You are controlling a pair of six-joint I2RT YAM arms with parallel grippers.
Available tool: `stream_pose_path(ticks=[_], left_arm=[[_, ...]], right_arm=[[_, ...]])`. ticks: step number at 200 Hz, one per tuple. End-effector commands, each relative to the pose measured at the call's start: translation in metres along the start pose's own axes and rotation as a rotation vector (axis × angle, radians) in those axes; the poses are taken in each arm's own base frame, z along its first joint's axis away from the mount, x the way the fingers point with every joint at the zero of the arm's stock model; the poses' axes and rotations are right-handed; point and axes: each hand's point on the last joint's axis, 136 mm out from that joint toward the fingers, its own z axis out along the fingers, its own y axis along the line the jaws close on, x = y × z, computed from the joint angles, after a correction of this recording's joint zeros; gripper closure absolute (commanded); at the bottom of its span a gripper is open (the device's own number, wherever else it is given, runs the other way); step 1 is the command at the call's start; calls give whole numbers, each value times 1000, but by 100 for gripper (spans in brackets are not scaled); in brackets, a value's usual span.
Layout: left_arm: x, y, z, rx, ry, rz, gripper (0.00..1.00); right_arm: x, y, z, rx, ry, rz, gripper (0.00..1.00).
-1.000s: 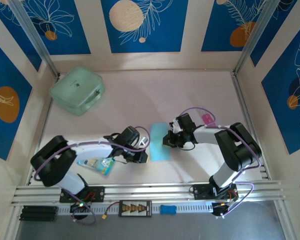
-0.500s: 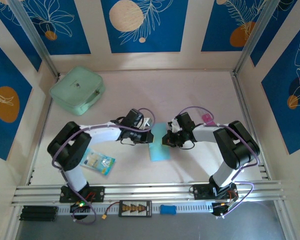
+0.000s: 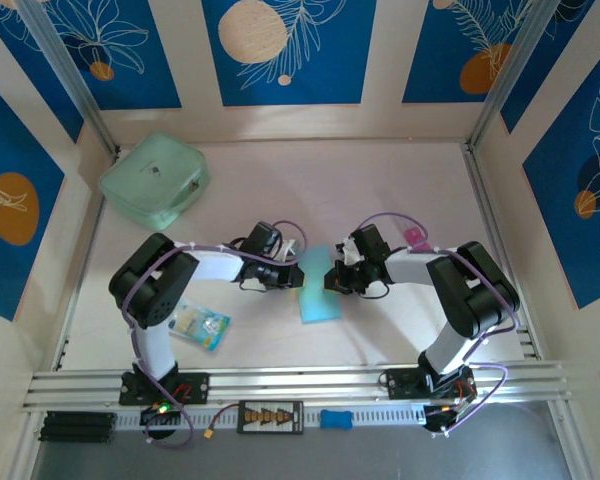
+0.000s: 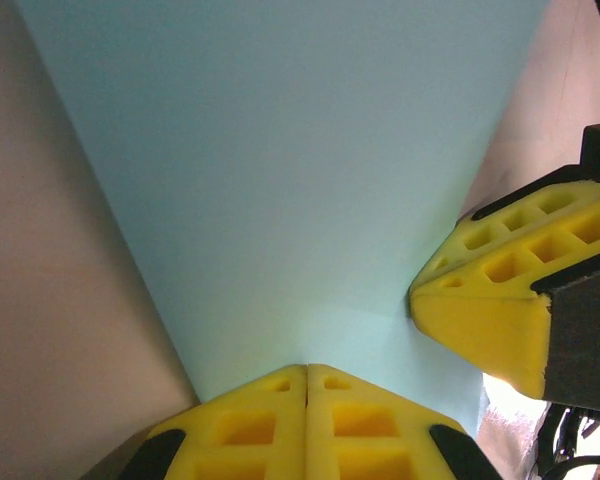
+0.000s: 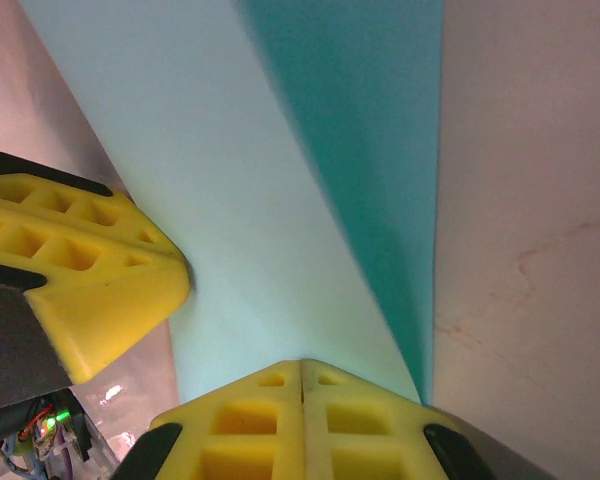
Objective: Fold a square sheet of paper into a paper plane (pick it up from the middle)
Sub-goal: First fold the square sheet of paper in half at the center of the table.
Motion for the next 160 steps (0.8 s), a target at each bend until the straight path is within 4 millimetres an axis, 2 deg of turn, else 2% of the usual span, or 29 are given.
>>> stream_pose_path(ticks=[1, 25, 46, 85, 138, 160], left_arm=[[15, 16, 2, -38, 56, -38, 100], [-3, -3, -8, -31, 36, -17, 100], [-14, -9, -12, -48, 24, 4, 100], [-21, 6, -3, -46, 27, -27, 100], [-6, 37, 10, -90, 69, -87, 100], [-8, 37, 7, -97, 75, -101, 100]], right_arm=[[31, -42, 4, 163, 85, 95, 100], [32, -42, 3, 166, 84, 97, 100], [32, -42, 3, 166, 84, 100, 100], [32, -43, 1, 169, 79, 103, 100], [35, -44, 1, 171, 78, 108, 100], [35, -44, 0, 171, 76, 111, 100]])
